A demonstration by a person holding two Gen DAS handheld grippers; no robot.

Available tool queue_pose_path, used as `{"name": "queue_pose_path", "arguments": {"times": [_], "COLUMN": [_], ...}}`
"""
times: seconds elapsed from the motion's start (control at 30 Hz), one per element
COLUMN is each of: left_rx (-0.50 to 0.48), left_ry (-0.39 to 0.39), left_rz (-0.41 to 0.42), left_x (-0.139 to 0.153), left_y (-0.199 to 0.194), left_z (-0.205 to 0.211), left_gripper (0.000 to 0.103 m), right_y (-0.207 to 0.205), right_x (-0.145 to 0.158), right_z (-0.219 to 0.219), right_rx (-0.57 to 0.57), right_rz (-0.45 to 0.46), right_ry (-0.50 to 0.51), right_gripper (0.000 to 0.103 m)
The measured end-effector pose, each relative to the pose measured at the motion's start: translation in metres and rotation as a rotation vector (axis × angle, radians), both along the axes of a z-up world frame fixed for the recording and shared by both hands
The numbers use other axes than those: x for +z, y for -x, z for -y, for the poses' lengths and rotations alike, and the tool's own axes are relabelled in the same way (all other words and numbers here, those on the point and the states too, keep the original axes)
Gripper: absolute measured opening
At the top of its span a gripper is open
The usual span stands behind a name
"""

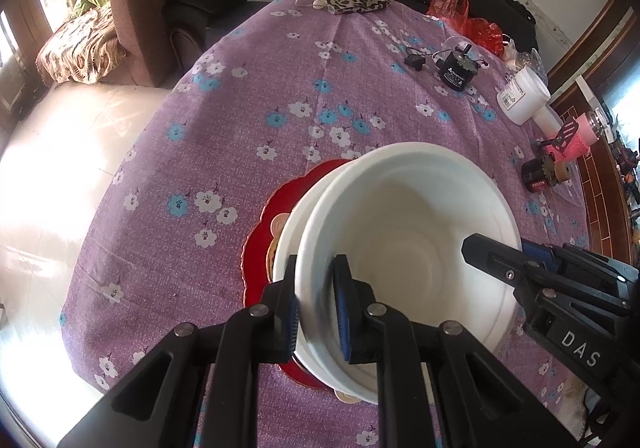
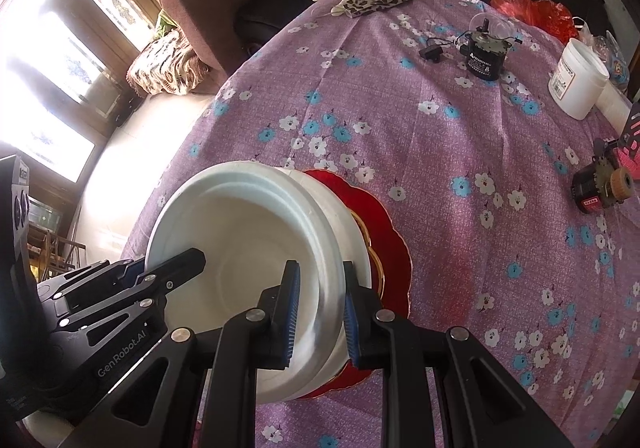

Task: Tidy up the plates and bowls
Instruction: 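Lower the small white bowl into the stacked white bowls with both grippers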

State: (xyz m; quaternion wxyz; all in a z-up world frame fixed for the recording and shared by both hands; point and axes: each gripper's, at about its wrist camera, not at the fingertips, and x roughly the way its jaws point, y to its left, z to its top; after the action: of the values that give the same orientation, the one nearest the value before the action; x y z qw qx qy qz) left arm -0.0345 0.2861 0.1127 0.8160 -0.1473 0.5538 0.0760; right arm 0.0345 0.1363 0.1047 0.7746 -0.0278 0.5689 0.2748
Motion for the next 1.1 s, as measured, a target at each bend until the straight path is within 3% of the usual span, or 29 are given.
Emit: {"name": "queue_pose_path", "arguments": {"times": [0.53, 0.7, 1.1], "left_rx": [-0.001, 0.003, 0.009], "left_ry": [-0.001, 0.0, 0.023], "left_rz": [-0.019, -0.017, -0.019], "left_x": [0.0008, 0.001, 0.0029], "left_y": [0.0021, 0.0022, 0.0059], "left_z": [-0.0019, -0.0017, -0.0083], "left_gripper": [0.015, 0.015, 0.015], "right_y": [0.0025, 0.0046, 0.0052], "right_x": [0.0039, 0.0065, 0.0093], "right_z": [-0.0046, -0.0056, -0.0089], "right_rx": [0.013, 0.016, 0.028], "right_rz": [0.018, 0.023, 0.032], "right_ry": [0.006, -0.001, -0.008], "right_gripper": [0.026, 0.033, 0.038]}}
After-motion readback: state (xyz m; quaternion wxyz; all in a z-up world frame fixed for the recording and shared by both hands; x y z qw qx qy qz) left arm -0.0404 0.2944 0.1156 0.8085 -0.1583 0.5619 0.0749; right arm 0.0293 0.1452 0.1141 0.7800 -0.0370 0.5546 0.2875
